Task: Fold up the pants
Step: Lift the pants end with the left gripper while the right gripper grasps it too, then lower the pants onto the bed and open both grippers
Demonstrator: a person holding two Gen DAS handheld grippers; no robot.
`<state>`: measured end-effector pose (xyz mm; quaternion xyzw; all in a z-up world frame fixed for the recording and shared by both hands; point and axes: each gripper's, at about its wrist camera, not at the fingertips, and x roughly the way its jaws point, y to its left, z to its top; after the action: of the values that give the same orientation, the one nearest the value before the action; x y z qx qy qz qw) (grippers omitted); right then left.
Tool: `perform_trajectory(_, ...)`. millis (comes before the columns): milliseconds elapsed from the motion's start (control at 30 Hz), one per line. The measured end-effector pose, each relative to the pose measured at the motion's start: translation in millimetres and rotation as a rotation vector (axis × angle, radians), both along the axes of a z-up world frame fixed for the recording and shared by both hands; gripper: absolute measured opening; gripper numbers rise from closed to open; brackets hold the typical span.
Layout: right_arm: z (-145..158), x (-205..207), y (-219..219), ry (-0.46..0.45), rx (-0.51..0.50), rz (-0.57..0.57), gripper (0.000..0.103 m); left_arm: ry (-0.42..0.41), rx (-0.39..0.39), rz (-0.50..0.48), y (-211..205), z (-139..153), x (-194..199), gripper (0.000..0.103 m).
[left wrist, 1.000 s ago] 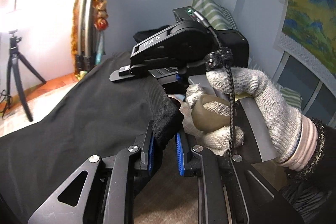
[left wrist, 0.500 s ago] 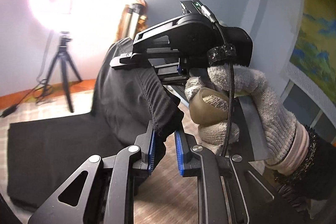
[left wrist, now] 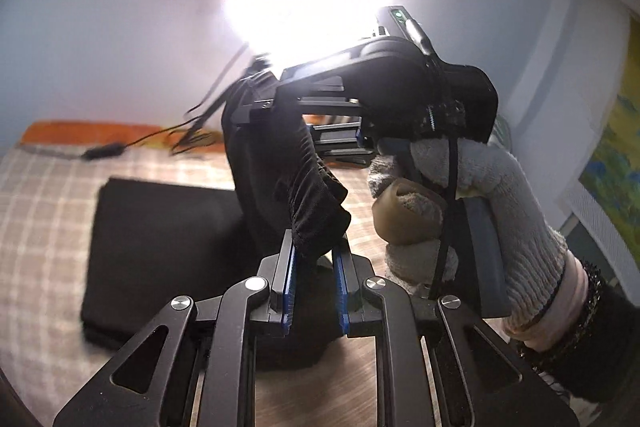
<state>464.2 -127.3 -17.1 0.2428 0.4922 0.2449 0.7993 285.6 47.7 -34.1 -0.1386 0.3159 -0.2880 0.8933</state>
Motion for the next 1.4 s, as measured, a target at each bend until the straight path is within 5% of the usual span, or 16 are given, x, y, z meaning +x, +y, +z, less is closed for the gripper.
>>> perform_trajectory(733,-90,26,121,0.126,-0.189,0.104,0.014,0.237,0.008,0.178,87,-66,10,0.015)
perform_trajectory(833,-96,27,121,0.139,-0.187,0.104,0.02,0.233,0.045,0.21,95,-62,3,0.016)
perform_trajectory(900,-99,28,120,0.157,-0.165,0.108,0.036,0.239,0.071,0.239,99,-60,1,0.038)
perform_trajectory(1133,-77,28,114,0.089,-0.05,0.179,0.049,0.203,0.115,0.377,118,-45,-7,0.045)
perform_trajectory(1400,-44,0,52,-0.042,-0.117,0.178,0.056,0.118,0.226,0.288,83,-26,-9,0.045)
